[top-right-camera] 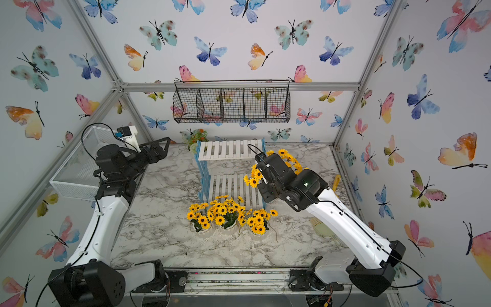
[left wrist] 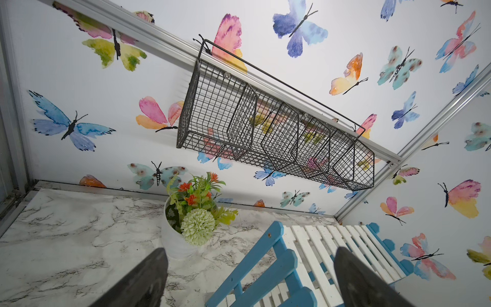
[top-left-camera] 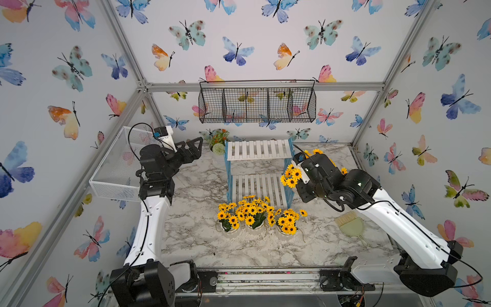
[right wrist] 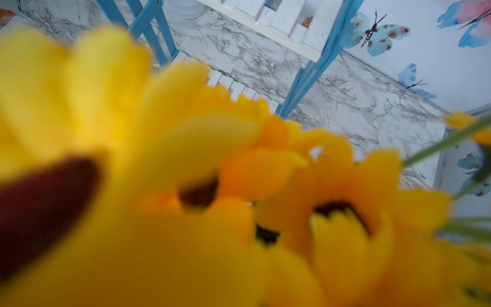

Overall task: Take the sunflower pots off the shelves
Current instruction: Place the sunflower pot at the center of the board.

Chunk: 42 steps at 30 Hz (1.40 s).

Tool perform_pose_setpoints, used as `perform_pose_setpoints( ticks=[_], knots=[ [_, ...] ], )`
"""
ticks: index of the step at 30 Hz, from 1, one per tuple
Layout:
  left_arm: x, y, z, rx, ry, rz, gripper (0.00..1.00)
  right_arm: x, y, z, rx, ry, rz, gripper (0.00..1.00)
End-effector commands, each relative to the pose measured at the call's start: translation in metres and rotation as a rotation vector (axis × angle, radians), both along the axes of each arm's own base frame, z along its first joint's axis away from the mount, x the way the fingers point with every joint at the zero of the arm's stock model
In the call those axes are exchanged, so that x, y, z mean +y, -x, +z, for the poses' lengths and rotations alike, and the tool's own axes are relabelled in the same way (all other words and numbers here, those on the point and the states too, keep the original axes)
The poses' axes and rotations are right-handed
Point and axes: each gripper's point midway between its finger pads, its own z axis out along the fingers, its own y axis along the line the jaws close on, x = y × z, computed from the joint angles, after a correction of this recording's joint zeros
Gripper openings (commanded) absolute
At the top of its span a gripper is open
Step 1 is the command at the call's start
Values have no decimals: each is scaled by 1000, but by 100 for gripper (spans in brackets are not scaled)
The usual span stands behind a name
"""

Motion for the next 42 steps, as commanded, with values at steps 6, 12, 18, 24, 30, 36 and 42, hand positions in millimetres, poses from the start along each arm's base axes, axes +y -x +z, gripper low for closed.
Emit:
perform_pose_setpoints(
  ticks=[6,12,18,24,30,36,42],
  knots=[
    [0,0,3,-21,4,-21,97,-32,16,-12,39,-1,-148,2],
    [0,0,3,-22,5,-22,97,-37,22,-49,102,15,-199,2],
    [0,-2,1,-17,10,-25,97,-42,27,-68,130,5,-239,2],
    [0,-2,0,-16,11,-25,97,-42,31,-89,173,6,-243,2],
    [1,-2,0,-17,11,-24,97,-44,29,-111,207,-1,-242,2],
    [1,-2,0,-16,11,-24,97,-49,27,-133,246,-5,-243,2],
    [1,-3,-2,-11,13,-25,97,-51,28,-160,279,9,-249,2]
  ],
)
